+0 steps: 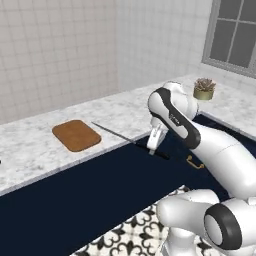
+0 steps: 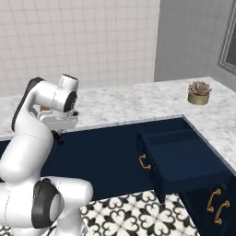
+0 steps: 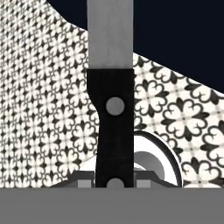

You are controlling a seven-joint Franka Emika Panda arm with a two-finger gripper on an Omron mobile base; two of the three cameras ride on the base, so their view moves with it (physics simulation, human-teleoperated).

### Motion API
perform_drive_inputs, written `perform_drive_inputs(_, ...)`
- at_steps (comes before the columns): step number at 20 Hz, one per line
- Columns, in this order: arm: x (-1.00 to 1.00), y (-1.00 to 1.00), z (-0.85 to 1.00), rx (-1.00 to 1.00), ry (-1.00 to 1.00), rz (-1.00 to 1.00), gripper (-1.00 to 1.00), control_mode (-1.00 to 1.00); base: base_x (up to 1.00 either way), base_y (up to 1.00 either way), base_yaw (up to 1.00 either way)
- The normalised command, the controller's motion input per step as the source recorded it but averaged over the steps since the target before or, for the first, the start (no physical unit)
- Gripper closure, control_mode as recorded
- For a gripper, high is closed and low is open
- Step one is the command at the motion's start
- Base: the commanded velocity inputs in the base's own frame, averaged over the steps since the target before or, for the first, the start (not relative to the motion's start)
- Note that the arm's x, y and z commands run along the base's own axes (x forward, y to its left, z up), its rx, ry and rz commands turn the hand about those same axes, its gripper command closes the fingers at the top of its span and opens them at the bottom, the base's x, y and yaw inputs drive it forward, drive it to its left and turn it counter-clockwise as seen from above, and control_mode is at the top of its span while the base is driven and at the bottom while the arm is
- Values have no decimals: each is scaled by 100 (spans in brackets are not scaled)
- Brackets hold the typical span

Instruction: Pick up the knife from the drawer and place it on the cutting board. Then place the meat from the plate to the cutting board.

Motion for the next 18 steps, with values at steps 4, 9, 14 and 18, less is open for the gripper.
perform_drive_inputs(4,0,0,0,0,0,0,100,100,1,76,37)
perform_drive_inputs(9,0,0,0,0,0,0,100,100,18,60,33)
perform_drive_inputs(14,0,0,0,0,0,0,100,100,37,38,21)
perform_drive_inputs(18,0,0,0,0,0,0,100,100,41,38,16)
